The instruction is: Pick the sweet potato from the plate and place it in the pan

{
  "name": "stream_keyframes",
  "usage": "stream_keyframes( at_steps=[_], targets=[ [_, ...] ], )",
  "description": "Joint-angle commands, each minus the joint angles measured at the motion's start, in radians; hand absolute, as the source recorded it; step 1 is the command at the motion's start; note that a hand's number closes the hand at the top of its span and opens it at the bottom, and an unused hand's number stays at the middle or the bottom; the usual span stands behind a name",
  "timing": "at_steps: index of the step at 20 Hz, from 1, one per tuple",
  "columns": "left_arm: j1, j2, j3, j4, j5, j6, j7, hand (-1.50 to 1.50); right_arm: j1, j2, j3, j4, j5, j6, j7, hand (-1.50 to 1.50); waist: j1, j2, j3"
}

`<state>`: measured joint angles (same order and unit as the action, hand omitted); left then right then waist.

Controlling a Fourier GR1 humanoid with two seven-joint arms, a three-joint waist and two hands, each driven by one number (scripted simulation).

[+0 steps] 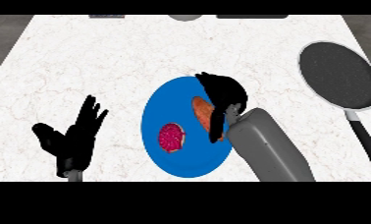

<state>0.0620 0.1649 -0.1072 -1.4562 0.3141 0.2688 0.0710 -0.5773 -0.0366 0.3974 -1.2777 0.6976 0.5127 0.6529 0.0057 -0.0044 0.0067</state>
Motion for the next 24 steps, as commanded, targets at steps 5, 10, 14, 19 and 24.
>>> stream_keyframes(
  at_steps=[5, 10, 14, 19, 24],
  targets=[
    [0.014, -0.06, -0.017, 0.068, -0.047, 0.004, -0.042, 0.0, 0.052, 0.034, 0.035, 0.091, 0.119, -0.089, -0.06, -1.5, -0.001, 0.006, -0.007],
    [-0.039, -0.011, 0.035, 0.031, -0.021, -0.01, 0.048, 0.0, 0.076, -0.012, 0.062, 0.122, 0.138, -0.15, -0.3, 1.5, 0.0, 0.006, -0.006],
    [-0.031, -0.025, 0.035, 0.043, -0.031, -0.018, 0.056, 0.0, 0.007, 0.01, 0.014, 0.17, 0.159, -0.147, -0.302, 1.5, -0.001, 0.005, -0.007],
    [-0.024, -0.031, 0.047, 0.019, -0.034, -0.023, 0.068, 0.0, 0.083, -0.003, 0.023, 0.17, 0.206, -0.204, -0.364, 1.5, -0.002, 0.005, -0.007],
    [0.002, -0.063, 0.02, 0.025, -0.073, 0.004, 0.035, 0.0, 0.071, -0.049, -0.037, 0.103, 0.223, -0.161, -0.271, 1.5, -0.007, 0.003, -0.007]
  ],
)
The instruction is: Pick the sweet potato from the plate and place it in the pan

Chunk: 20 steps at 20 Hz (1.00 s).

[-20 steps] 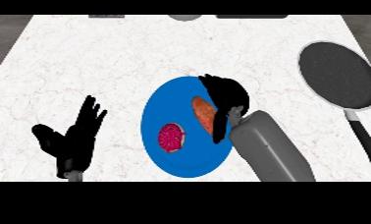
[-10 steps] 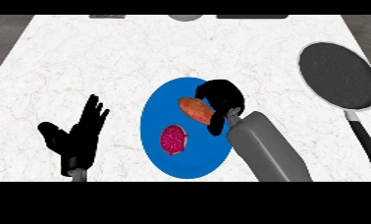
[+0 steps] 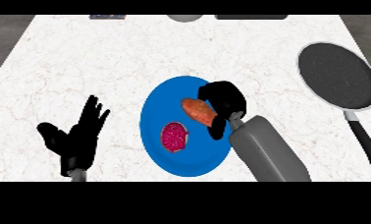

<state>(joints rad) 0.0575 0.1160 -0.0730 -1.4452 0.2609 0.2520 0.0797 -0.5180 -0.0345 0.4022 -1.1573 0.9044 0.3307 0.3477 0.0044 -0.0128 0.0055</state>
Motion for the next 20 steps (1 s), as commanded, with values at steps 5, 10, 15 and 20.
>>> stream_keyframes(
  at_steps=[5, 10, 15, 20],
  targets=[
    [0.008, 0.022, 0.018, 0.019, 0.009, -0.022, 0.037, 0.0, 0.165, -0.089, -0.038, -0.147, 0.104, -0.13, 0.13, 1.5, -0.017, 0.011, -0.006],
    [-0.02, -0.014, -0.002, 0.006, -0.02, 0.04, 0.076, 0.0, 0.158, -0.079, 0.031, -0.359, 0.25, -0.215, 0.238, 1.5, -0.027, 0.007, -0.006],
    [0.039, 0.012, 0.026, -0.004, 0.004, -0.001, 0.045, 0.0, 0.18, -0.114, -0.001, -0.599, 0.354, -0.278, 0.347, 1.5, -0.03, 0.002, -0.007],
    [-0.001, -0.008, 0.012, -0.017, -0.01, 0.013, 0.068, 0.0, 0.292, -0.153, -0.069, -0.83, 0.332, -0.22, 0.385, 1.5, -0.018, 0.009, -0.006]
  ],
)
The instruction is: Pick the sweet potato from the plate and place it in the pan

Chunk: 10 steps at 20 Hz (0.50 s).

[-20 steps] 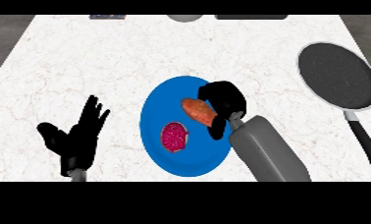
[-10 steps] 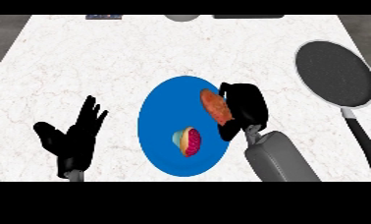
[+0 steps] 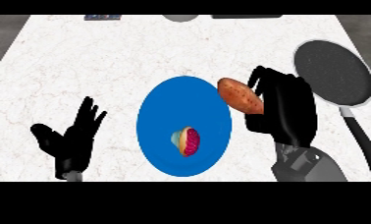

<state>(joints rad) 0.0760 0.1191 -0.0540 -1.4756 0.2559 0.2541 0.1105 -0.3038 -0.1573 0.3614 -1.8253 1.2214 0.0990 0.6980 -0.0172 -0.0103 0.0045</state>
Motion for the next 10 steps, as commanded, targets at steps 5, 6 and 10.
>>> stream_keyframes(
  at_steps=[5, 6, 10],
  targets=[
    [-0.037, -0.048, -0.035, 0.033, -0.049, 0.039, 0.027, 0.0, -0.067, -0.015, -0.206, -0.067, -0.064, 0.066, 0.025, 1.5, 0.017, 0.01, -0.004],
    [-0.009, -0.007, 0.008, 0.061, 0.002, -0.056, -0.025, 0.0, -0.067, -0.016, -0.236, -0.02, -0.076, 0.012, -0.01, 1.5, 0.019, 0.011, -0.005],
    [-0.082, -0.01, 0.009, 0.051, -0.018, -0.002, 0.07, 0.0, -0.139, -0.029, -0.343, 0.064, -0.166, -0.022, -0.072, 1.5, 0.019, 0.012, -0.004]
  ],
)
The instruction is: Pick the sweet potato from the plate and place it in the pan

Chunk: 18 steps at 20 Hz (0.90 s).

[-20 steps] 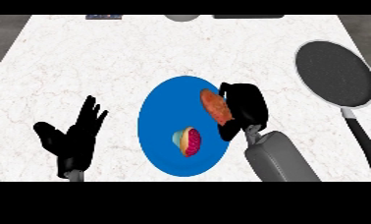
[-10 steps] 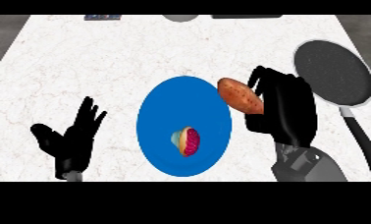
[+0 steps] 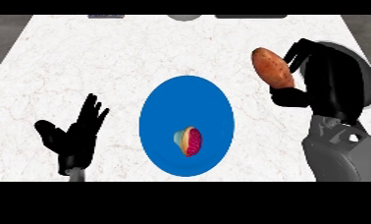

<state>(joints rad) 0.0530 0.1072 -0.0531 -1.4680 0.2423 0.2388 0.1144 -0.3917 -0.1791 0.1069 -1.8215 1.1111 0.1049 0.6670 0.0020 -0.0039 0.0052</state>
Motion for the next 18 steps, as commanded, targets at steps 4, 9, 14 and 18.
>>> stream_keyframes(
  at_steps=[4, 9, 14, 18],
  targets=[
    [0.029, -0.017, -0.027, -0.008, -0.024, 0.011, 0.036, 0.0, -0.072, -0.096, -0.209, 0.287, -0.083, -0.161, -0.203, 1.5, 0.01, 0.008, -0.004],
    [-0.031, -0.049, 0.0, 0.124, -0.016, -0.007, -0.046, 0.0, -0.143, -0.149, -0.284, 0.553, -0.068, -0.316, -0.325, 1.5, 0.013, 0.013, -0.005],
    [-0.028, -0.032, -0.034, 0.038, -0.035, -0.004, 0.026, 0.0, -0.262, -0.278, -0.402, 0.88, -0.13, -0.396, -0.504, 1.5, 0.029, 0.018, -0.003],
    [-0.058, -0.018, -0.019, 0.005, -0.034, 0.014, 0.077, 0.0, -0.322, -0.289, -0.47, 1.123, -0.202, -0.502, -0.666, 1.5, 0.038, 0.02, -0.002]
  ],
)
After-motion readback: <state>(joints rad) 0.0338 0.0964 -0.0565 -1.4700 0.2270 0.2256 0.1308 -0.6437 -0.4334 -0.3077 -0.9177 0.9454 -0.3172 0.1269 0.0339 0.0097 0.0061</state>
